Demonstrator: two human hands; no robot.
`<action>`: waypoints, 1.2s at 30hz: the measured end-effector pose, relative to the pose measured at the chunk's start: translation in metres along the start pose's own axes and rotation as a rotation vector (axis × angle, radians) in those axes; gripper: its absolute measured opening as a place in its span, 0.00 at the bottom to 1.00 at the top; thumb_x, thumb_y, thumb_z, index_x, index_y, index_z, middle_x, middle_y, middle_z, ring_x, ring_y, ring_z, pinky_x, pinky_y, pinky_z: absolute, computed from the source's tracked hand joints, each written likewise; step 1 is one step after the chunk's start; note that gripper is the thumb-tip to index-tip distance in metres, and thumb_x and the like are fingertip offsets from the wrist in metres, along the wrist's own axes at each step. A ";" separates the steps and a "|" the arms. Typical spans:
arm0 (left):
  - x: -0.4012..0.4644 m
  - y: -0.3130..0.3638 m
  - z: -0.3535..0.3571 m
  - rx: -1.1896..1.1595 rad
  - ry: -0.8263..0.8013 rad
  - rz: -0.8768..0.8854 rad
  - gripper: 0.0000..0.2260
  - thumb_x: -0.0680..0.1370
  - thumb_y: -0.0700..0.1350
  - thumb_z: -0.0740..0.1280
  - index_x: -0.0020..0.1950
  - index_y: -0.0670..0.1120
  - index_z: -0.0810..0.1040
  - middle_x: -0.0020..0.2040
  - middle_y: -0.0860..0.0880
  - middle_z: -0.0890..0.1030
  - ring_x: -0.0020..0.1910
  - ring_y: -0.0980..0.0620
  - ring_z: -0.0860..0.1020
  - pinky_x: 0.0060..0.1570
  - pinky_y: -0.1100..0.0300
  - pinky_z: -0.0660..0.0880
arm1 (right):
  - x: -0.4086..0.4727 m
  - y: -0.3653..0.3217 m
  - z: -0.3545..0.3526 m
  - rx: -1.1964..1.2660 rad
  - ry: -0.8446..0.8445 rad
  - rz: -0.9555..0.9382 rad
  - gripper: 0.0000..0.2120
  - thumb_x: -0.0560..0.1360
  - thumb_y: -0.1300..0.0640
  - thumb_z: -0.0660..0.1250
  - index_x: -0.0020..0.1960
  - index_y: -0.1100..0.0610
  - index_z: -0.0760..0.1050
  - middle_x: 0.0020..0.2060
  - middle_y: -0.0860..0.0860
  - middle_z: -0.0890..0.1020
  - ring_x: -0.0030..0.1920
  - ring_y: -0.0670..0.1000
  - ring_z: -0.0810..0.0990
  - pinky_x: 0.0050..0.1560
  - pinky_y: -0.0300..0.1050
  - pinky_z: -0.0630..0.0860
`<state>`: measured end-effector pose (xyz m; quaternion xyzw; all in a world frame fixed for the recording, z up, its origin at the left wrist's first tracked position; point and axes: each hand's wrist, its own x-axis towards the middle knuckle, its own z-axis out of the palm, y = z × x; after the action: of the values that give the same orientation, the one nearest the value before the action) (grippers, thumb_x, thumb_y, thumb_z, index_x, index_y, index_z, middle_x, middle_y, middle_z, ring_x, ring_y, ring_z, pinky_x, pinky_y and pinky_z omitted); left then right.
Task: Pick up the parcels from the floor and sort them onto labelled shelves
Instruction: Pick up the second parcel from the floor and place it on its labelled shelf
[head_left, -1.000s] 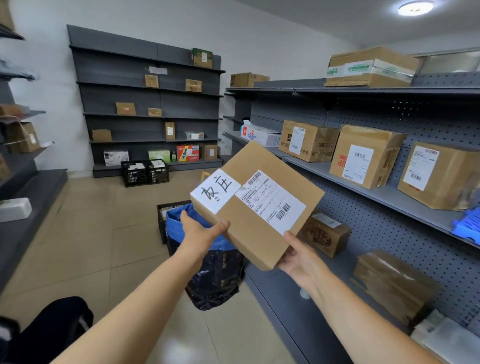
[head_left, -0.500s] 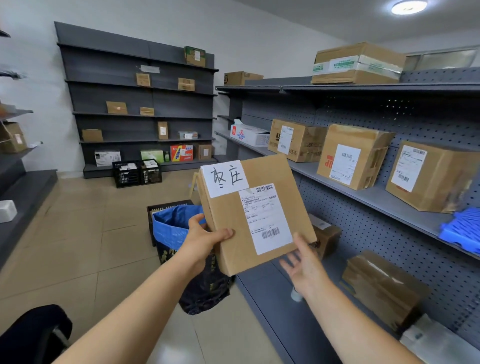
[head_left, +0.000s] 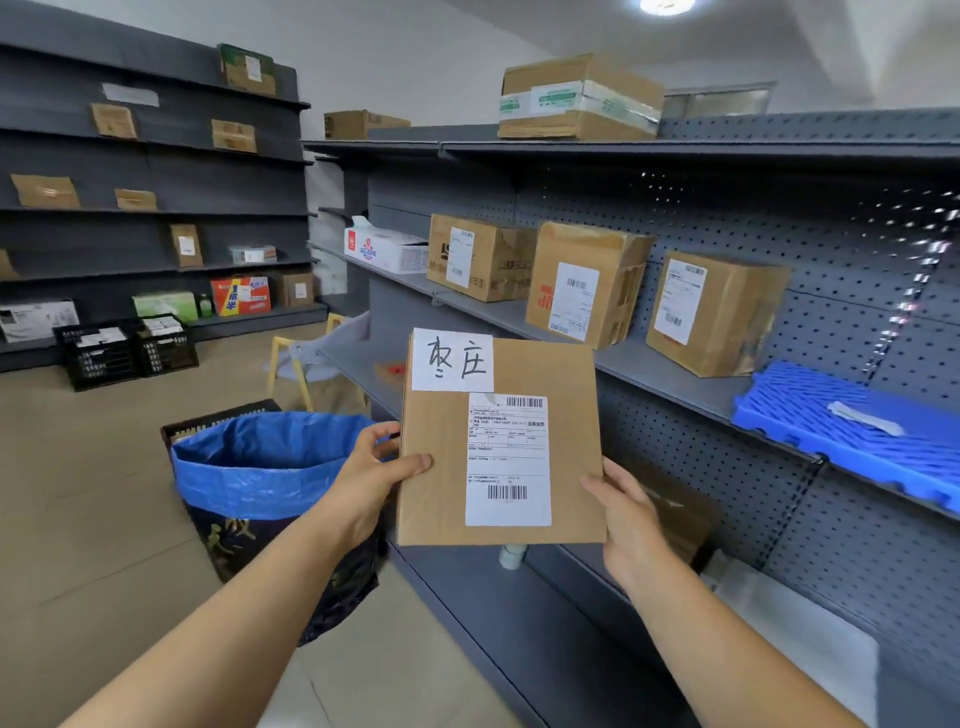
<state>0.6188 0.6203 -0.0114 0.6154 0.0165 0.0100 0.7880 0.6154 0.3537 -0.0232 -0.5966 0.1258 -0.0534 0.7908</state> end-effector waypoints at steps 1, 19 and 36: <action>0.006 -0.002 0.003 -0.016 -0.031 -0.001 0.32 0.63 0.40 0.75 0.64 0.45 0.68 0.61 0.42 0.76 0.51 0.46 0.80 0.45 0.56 0.75 | 0.000 0.000 -0.004 -0.008 0.027 -0.009 0.15 0.73 0.64 0.66 0.57 0.50 0.75 0.54 0.53 0.81 0.53 0.56 0.78 0.56 0.59 0.74; 0.090 -0.054 0.064 -0.020 -0.525 -0.107 0.23 0.74 0.33 0.67 0.66 0.49 0.70 0.56 0.50 0.77 0.49 0.52 0.77 0.43 0.56 0.75 | -0.071 0.033 -0.022 0.145 0.658 -0.152 0.14 0.73 0.68 0.65 0.56 0.55 0.75 0.46 0.50 0.82 0.44 0.49 0.80 0.39 0.43 0.74; -0.128 -0.117 0.217 0.017 -1.181 -0.337 0.24 0.73 0.39 0.70 0.68 0.49 0.69 0.64 0.48 0.76 0.60 0.49 0.76 0.51 0.55 0.74 | -0.346 0.050 -0.133 0.166 1.317 -0.250 0.17 0.72 0.68 0.66 0.59 0.55 0.75 0.50 0.51 0.82 0.45 0.48 0.79 0.45 0.44 0.74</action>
<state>0.4984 0.3771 -0.0708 0.5122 -0.3256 -0.4575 0.6499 0.2445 0.3250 -0.0585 -0.3868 0.5073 -0.5065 0.5801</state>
